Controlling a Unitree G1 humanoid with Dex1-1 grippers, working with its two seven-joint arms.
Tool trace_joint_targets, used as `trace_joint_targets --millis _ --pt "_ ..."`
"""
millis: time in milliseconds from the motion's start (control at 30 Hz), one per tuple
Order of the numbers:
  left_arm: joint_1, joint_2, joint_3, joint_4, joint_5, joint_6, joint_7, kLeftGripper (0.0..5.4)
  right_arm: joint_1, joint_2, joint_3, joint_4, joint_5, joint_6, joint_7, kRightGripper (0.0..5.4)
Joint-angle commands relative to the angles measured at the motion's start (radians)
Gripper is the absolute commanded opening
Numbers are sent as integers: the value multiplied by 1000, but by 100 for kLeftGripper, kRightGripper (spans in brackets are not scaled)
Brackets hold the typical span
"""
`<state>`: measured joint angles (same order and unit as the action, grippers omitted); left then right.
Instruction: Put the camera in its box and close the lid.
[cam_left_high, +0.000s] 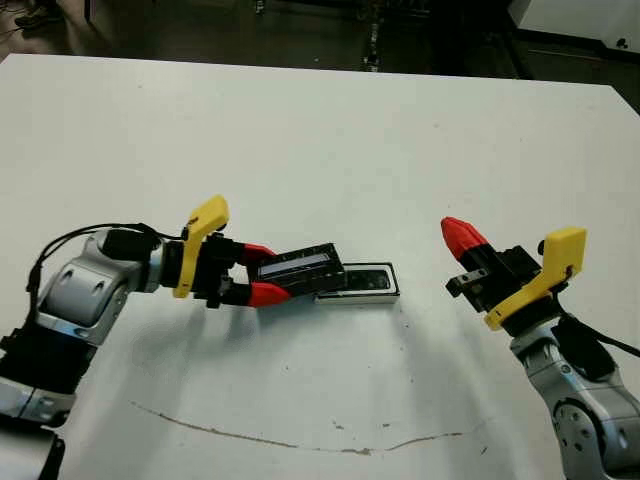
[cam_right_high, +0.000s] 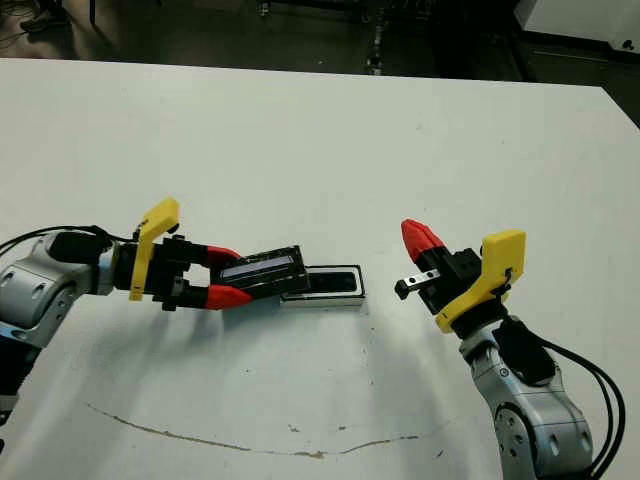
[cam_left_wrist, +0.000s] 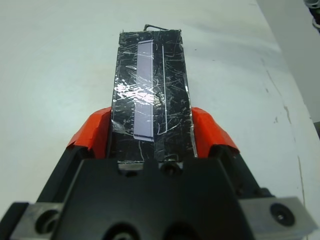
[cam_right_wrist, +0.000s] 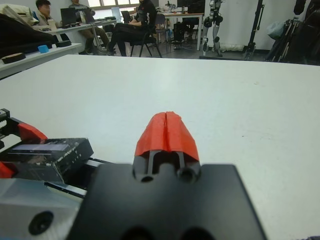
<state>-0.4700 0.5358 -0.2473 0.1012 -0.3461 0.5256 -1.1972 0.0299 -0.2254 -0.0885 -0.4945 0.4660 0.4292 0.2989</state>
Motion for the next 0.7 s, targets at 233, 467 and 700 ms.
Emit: trace_joint_targets --millis 233,467,700 --pt "0 -26 -31 64 34 -36 2 319 10 -2 -3 -1 -6 3 -14 0" --pt "10 -73 -38 100 54 -133 8 319 10 -3 -6 11 -5 -10 -2 0" --pt "-7 -132 -61 174 63 -193 -19 319 11 -3 -11 13 -1 -13 3 0"
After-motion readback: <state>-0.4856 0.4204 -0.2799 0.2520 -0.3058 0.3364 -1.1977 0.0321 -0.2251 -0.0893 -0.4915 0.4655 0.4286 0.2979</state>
